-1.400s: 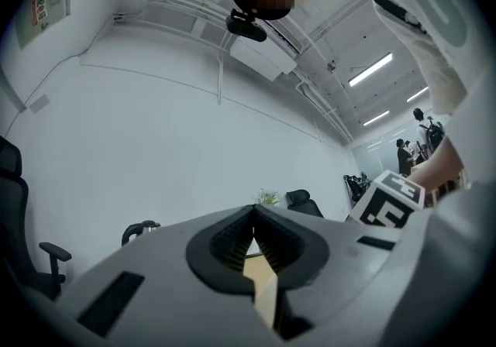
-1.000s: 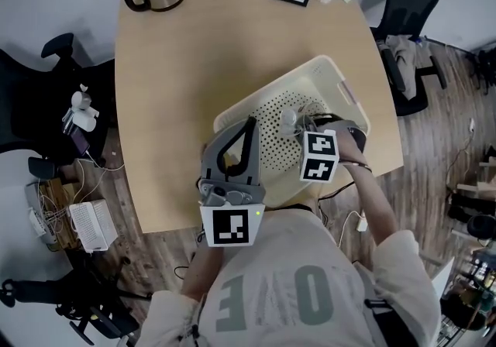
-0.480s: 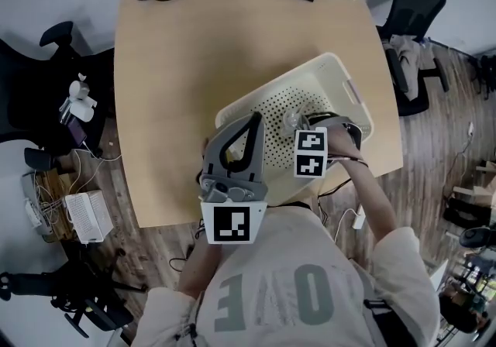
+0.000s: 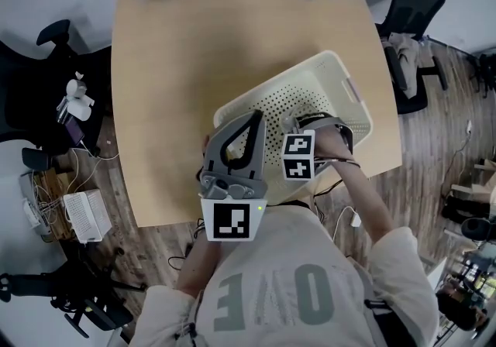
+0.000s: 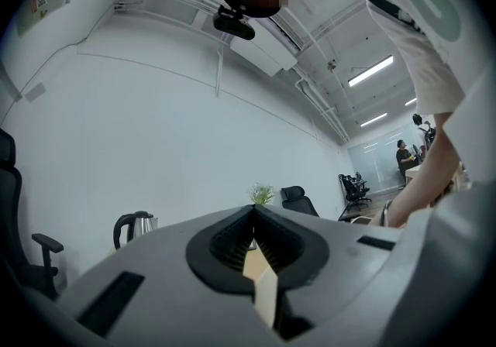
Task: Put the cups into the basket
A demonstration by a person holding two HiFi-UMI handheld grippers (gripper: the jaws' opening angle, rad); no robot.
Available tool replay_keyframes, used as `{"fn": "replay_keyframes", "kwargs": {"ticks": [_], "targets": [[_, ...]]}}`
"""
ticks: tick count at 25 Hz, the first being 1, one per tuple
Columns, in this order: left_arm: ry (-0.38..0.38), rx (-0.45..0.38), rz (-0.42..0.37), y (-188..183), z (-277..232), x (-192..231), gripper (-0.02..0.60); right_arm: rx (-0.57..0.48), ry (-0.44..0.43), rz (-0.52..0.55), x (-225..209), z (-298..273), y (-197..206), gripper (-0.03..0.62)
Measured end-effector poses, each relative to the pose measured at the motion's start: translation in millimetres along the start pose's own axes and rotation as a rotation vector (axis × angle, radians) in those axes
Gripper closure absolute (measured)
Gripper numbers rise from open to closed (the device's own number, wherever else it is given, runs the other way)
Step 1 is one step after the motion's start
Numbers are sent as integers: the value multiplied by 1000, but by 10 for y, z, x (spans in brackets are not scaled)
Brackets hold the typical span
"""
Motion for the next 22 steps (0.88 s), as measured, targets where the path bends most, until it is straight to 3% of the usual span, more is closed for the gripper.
{"fn": "replay_keyframes", "kwargs": {"ticks": [8, 12, 13, 17, 22], "targets": [[4, 3, -11, -24, 45, -25, 574, 65, 50, 120, 31, -32, -49, 564], [-3, 1, -8, -18, 89, -29, 574, 80, 160, 54, -23, -69, -91, 508], [-3, -2, -9, -25, 93, -31, 574, 74, 156, 37, -27, -65, -98, 503], [-6, -4, 6, -38, 114, -47, 574, 40, 81, -40, -2, -10, -141, 373], [1, -16, -21, -90, 132, -66, 574, 43, 106, -54, -10, 93, -80, 359]]}}
Point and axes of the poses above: the fingertips, and each gripper's own axes: z backward along the fingers, x to its left, y out of its underside, the point moved 4 cm from there along z, backward along the fingers, and after that the axes turned 14 degrees about y, right-handed, at the moved point
